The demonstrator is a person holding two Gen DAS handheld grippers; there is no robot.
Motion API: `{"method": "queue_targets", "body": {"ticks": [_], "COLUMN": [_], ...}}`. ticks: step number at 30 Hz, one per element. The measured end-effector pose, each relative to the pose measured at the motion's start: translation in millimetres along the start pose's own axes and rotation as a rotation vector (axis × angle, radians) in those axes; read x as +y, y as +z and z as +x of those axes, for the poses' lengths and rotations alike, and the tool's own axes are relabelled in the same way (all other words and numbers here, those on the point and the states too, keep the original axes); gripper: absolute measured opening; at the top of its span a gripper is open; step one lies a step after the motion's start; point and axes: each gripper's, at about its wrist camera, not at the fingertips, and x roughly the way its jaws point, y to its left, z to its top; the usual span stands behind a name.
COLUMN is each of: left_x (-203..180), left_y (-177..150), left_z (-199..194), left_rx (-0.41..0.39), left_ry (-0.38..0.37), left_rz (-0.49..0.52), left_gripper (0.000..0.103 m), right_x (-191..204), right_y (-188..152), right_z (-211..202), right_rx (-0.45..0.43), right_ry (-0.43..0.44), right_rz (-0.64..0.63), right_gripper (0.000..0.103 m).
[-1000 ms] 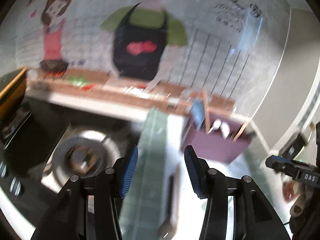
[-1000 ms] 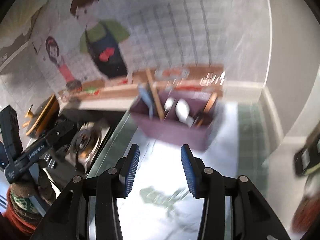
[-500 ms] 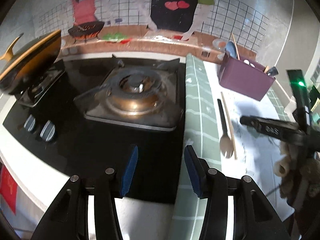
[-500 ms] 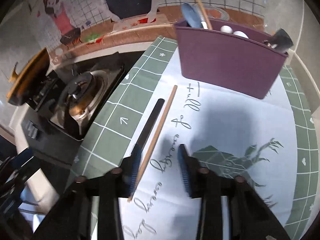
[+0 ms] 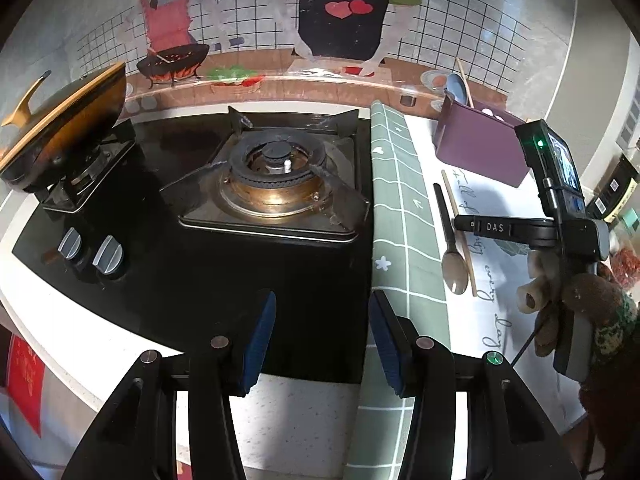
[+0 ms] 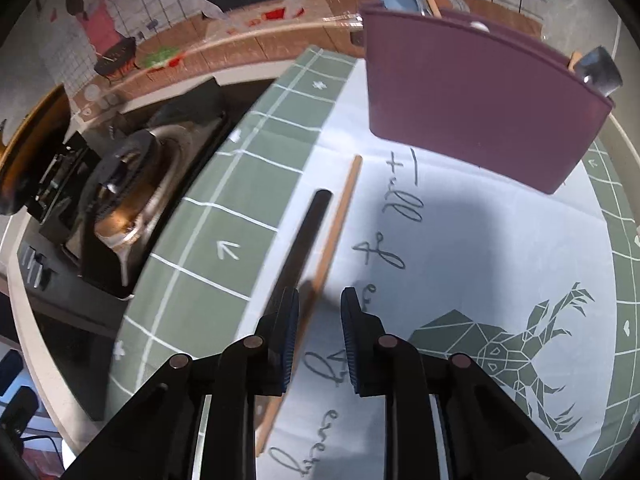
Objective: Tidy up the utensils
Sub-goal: 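Grasp the remaining chopstick with the right gripper while the left gripper grasps the dark spoon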
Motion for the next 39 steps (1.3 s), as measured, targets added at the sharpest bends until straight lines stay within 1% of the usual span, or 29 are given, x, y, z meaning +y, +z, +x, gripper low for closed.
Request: {"method": "queue_targets", "body": {"ticks": [5, 7, 8, 10, 12, 16, 19, 22, 23, 24, 25, 26, 29, 33, 39], "left_x": [-17.3, -25.8, -29.8, -38.2, -47.4, -75.2, -104.6, -129.0, -134.3, -139.4, -143.4, -145.9, -149.0, -150.8, -153.8], "left_y": [7.5, 11.2, 14.1, 20.3, 28.4, 46.7, 61.9, 74.0, 76.7, 80.0, 82.5, 84.9, 90.6, 93.4, 98.3], "left_z": [6.8, 11.7, 16.0, 27.1, 39.0, 68.7, 102.6, 131.4, 136.8, 143.5, 149.5, 154.4, 163.3, 166.0, 172.5], "left_rx": [0.005, 0.012, 0.021, 0.051, 0.074, 0.129, 0.207, 0.259, 0.266, 0.275, 0.284, 0.29, 0.303, 0.309, 0.321], "left_ry": [-0.017, -0.037, -0.059, -0.122, -0.169, -0.204, -0.236, -0.21, -0.196, -0.182, -0.174, -0.166, -0.154, -0.142, -0.124], "left_rz": [0.024, 0.031, 0.031, 0.025, 0.024, 0.072, 0.112, 0.164, 0.175, 0.187, 0.195, 0.197, 0.193, 0.18, 0.168], "left_gripper": [0.049, 0.049, 0.049, 0.049, 0.049, 0.049, 0.049, 0.046, 0.043, 0.043, 0.042, 0.04, 0.039, 0.039, 0.039], "right_x": [-15.5, -26.6, -35.7, -49.4, -68.2, -98.4, -118.0, -131.7, -137.5, -143.4, -145.7, -149.7, -151.8, -140.6, -122.2], "right_y": [-5.9, -10.0, -13.1, -16.0, -21.2, -30.3, -37.2, -40.0, -40.6, -41.2, -40.7, -40.2, -33.7, -16.2, 9.6], "right_z": [-5.4, -8.8, -11.9, -14.5, -20.2, -29.2, -35.6, -38.7, -39.8, -41.1, -41.7, -42.1, -39.2, -28.4, -12.5], "right_rx": [-0.014, -0.017, -0.02, -0.022, -0.028, -0.039, -0.046, -0.05, -0.047, -0.045, -0.045, -0.043, -0.034, -0.025, -0.014], "right_ry": [-0.021, -0.024, -0.025, -0.021, -0.025, -0.025, -0.02, -0.013, 0.006, 0.029, 0.043, 0.062, 0.093, 0.083, 0.036], "right_rz": [-0.008, -0.001, 0.008, 0.024, 0.043, 0.073, 0.073, 0.069, 0.07, 0.071, 0.071, 0.064, 0.019, -0.068, -0.187], "right_gripper": [0.012, 0.009, 0.009, 0.009, 0.009, 0.008, 0.007, 0.007, 0.007, 0.008, 0.012, 0.012, 0.013, 0.014, 0.013]}}
